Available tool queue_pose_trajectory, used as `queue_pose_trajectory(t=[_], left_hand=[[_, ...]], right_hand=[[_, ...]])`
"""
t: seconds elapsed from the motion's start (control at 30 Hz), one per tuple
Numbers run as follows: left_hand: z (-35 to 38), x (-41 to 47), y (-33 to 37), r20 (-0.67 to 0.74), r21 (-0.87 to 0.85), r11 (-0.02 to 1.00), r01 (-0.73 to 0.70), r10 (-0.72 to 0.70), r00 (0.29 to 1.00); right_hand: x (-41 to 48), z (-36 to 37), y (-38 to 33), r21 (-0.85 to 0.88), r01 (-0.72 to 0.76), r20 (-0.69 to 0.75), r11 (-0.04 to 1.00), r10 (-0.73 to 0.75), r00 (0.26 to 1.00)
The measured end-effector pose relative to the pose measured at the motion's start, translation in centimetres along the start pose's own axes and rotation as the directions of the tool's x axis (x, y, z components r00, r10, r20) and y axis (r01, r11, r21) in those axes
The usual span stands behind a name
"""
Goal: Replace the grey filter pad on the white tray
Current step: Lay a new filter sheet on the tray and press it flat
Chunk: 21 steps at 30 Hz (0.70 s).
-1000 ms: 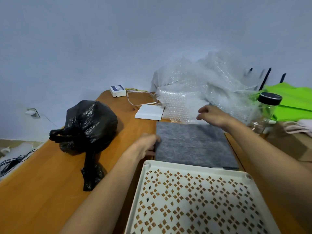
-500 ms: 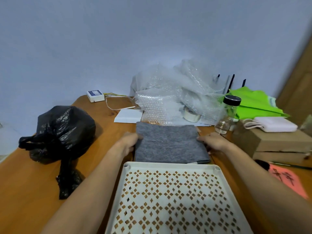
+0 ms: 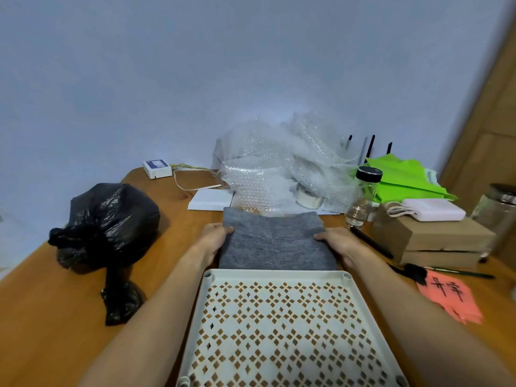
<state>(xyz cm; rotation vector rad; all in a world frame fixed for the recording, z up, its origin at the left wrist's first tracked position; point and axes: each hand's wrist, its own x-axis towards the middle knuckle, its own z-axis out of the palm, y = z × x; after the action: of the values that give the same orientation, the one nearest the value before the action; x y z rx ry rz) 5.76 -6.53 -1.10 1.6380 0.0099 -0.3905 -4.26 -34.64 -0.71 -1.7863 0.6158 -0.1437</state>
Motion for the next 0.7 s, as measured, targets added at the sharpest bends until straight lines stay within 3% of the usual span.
queue_pose_trajectory(t=[0.33,0.57,0.7], left_hand=[[-0.8,-2.1,3.3,-0.015,-0.057,0.991,-0.121,0.120,0.993],[-1.7,-4.8,7.6,0.093,-0.084,0.964,-0.250,0.258,0.962],[-2.1,-7.1,8.1,0.144,-0.044,0.973,-0.227,0.231,0.962]], right_hand=[[-1.5,-1.7,-3.1,0.197,0.147,-0.066,0.969,-0.136,0.988],[-4.8,-4.4,-6.1,0.238,0.229,-0.080,0.944,-0.216,0.973],[-7.3,-5.4,-5.9,0.263,0.211,-0.091,0.942,-0.193,0.977]])
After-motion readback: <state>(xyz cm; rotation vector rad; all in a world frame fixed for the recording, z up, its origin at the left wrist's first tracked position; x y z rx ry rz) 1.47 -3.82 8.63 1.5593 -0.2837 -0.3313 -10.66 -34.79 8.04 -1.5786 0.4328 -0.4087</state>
